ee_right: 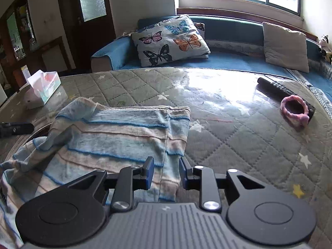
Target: Fold clothes
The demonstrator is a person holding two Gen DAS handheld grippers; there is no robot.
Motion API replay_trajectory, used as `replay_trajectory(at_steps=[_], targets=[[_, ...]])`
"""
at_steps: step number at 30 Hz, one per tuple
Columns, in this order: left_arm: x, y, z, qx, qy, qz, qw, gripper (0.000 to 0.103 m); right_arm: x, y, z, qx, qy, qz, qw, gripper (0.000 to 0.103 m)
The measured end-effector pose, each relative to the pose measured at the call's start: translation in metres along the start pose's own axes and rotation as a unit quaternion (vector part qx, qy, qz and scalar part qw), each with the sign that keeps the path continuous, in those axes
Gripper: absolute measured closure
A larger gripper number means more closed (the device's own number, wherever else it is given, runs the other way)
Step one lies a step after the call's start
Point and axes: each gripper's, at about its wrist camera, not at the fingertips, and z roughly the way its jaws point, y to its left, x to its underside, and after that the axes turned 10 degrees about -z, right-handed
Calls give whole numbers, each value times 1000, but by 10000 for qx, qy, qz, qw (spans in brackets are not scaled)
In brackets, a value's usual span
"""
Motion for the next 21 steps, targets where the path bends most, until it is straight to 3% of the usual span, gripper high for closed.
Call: replay_trajectory(at_steps=[7,8,9,10,14,18,21], targets=[[11,15,18,45,587,-136,9982,56,-6,10,7,-107,-39,-42,9999,72],[13,14,20,69,611,-103,9981,63,-7,11,7,-119,-41,-48,9999,71],[13,14,21,91,622,-60,9980,85,-7,13,7,-131,-41,-59,9999,71],[14,13,20,90,561,-32,9984,93,-8,15,7,-136,-42,-69,9999,71],[9,8,-8,95,-189,170,9996,96,-8,16,5,-106,-46,-87,9999,71],[20,-15,-39,557,-557,837,9934,96,-7,14,5,-61,-30,-65,10000,71],[48,-40,-51,958,-443,1799,9780,91,-7,14,6,-63,-14,-45,10000,71]])
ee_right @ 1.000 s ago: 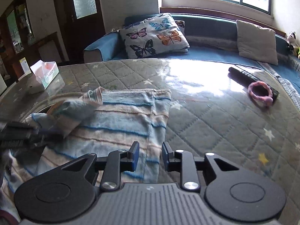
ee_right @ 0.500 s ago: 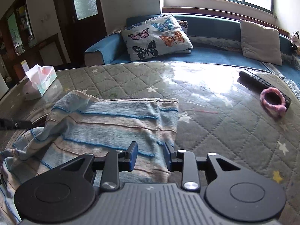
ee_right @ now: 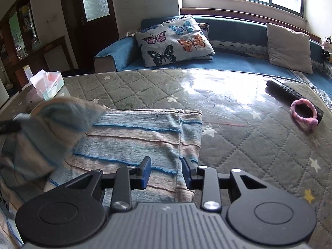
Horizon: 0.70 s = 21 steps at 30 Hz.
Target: Fold clothes
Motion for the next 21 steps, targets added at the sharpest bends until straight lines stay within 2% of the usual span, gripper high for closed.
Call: replay_trajectory(at_steps=[2,3,5,7,10,15,17,21], targets=[[12,-13,-1,187,176,314,9992,88,0,1,1,-14,15,-5,10000,71],[17,-18,0,255,260,427,9984,80,0,2,1,-26,25,-15,10000,71],[28,-28,0,390,429,654,9962,71,0,3,1,-40,32,-40,10000,71],[37,-35,1,484,584,816,9938,72,-2,3,-1,-62,0,-36,10000,71],[42,-34,4,482,714,759,9934,72,-5,8,-7,-178,-101,-33,9998,71],[47,-35,5,515,798,779,9924,69,-11,39,-26,-941,-362,-260,9946,70],[49,-35,6,511,841,793,9920,69,-13,59,-33,-1320,-453,-518,9889,69],[54,-37,2,525,866,899,9908,68,-12,97,-38,-1795,-548,-1306,9735,64]])
